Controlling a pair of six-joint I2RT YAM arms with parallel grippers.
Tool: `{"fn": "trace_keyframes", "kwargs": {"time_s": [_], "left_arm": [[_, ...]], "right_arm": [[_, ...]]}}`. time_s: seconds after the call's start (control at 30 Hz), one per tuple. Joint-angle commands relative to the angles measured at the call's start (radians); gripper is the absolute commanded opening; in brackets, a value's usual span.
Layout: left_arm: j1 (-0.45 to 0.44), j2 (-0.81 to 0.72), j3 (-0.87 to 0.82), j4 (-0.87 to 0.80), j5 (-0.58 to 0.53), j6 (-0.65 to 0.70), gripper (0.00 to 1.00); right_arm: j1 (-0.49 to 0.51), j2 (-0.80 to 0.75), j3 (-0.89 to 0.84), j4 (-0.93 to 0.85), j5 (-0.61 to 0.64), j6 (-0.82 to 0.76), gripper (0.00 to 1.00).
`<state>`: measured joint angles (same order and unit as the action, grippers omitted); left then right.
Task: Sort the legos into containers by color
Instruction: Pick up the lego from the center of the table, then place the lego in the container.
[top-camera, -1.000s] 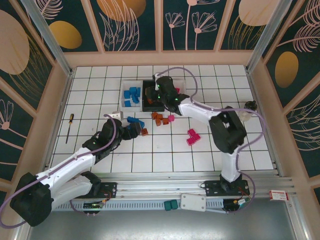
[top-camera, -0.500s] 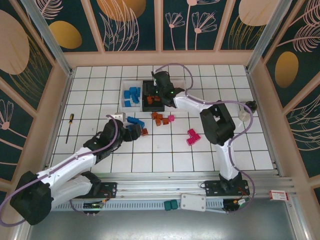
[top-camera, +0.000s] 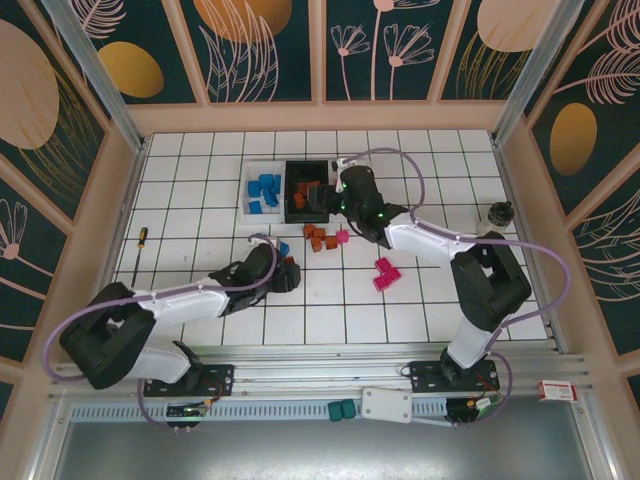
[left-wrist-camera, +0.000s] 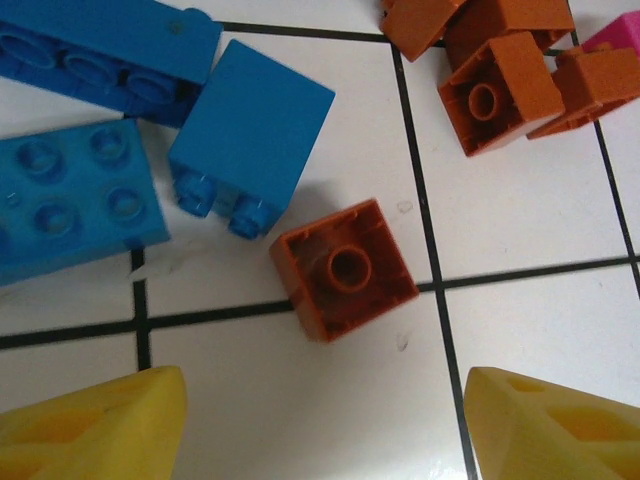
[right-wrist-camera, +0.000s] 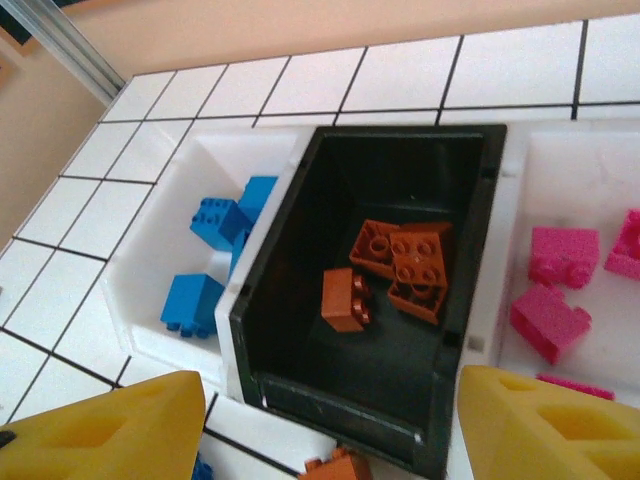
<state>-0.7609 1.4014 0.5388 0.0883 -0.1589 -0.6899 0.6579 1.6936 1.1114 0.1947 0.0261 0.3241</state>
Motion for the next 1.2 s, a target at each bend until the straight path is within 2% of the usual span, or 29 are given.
{"fn": "trace_keyframes", "kwargs": {"time_s": [0.0,0.33,0.5,0.67,0.83,1.0,1.17], "left_arm": [[-0.006,0.068,0.065,0.083,-0.018,-0.013,0.69],[-0.006,0.241,0.173,-0.002,-0.103,-0.011,0.67],[-0.006,0.283,0.179,0.002,-0.098,-0.011,0.55],[-0.007,0.265,0.165,0.015,-0.074,-0.008,0.42],[-0.007,0.189,0.149,0.021,-0.003,-0.016,0.31],[-0.005,0.072,0.227,-0.025,0.032,0.008,0.3],[0.082,0.144,0.424,-0.073,0.036,0.087,0.3]], "right_arm": [[-0.004,-0.065,-0.041,0.046,0.023,0.016,0.68],[-0.015,-0.166,-0.116,0.071,0.028,0.013,0.68],[-0.026,-0.198,-0.143,0.073,0.04,0.013,0.68],[-0.043,-0.228,-0.187,0.081,0.046,0.025,0.68],[-0.063,-0.269,-0.244,0.091,0.044,0.047,0.69],[-0.08,-0.331,-0.311,0.095,0.051,0.058,0.69],[-0.09,-0.367,-0.361,0.083,0.06,0.073,0.69]]}}
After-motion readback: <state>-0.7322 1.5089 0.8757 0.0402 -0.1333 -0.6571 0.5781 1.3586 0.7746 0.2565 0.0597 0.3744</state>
